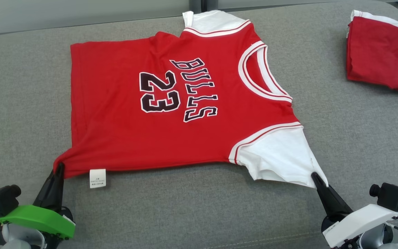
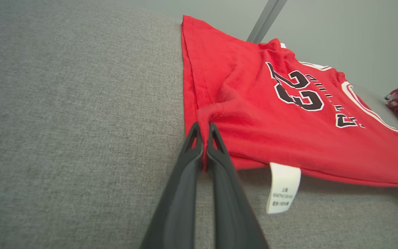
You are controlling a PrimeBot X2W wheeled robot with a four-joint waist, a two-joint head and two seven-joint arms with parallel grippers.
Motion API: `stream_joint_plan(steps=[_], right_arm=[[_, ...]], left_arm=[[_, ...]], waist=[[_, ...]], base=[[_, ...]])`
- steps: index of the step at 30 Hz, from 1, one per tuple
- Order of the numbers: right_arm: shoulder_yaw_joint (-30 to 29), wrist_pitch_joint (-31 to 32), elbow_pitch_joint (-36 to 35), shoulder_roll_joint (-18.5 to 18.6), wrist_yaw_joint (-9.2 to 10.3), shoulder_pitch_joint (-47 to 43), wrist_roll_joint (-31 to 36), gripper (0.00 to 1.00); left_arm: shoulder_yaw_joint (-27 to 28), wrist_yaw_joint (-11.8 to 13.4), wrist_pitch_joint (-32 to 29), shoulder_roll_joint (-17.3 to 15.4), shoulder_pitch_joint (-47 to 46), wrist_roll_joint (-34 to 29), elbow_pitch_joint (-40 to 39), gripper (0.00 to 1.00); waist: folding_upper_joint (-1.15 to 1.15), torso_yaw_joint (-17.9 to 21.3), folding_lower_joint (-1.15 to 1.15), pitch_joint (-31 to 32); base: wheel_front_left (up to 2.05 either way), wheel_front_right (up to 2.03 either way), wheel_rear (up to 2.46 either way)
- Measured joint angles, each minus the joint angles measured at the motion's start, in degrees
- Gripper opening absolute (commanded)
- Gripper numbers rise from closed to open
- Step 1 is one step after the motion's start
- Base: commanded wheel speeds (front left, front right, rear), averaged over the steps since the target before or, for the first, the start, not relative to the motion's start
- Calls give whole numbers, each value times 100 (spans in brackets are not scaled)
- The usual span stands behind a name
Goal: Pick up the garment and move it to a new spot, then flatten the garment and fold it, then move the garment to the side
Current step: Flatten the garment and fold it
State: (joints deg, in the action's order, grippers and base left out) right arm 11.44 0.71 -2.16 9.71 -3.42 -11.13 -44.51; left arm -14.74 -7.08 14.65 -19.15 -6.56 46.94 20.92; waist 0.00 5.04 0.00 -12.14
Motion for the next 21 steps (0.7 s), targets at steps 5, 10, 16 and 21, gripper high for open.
stream_joint_plan(steps=[5, 10, 16, 21], right_arm=[[4, -20, -92, 63, 8, -97, 70, 0], [11, -53, -154, 85, 49, -148, 155, 0], [31, -69, -194, 96, 59, -241, 220, 0], [62, -77, -223, 101, 101, -260, 253, 0]], left_arm=[[-59, -1, 0, 45, 176, -143, -89, 0], [-20, -4, 0, 92, 331, -185, -146, 0], [55, -5, 0, 123, 465, -238, -201, 0], [125, -5, 0, 148, 584, -246, -296, 0]], waist=[[0, 11, 0, 25], [0, 9, 0, 52], [0, -17, 0, 84], [0, -36, 0, 95]], base=[[0, 0, 0], [0, 0, 0], [0, 0, 0], [0, 0, 0]])
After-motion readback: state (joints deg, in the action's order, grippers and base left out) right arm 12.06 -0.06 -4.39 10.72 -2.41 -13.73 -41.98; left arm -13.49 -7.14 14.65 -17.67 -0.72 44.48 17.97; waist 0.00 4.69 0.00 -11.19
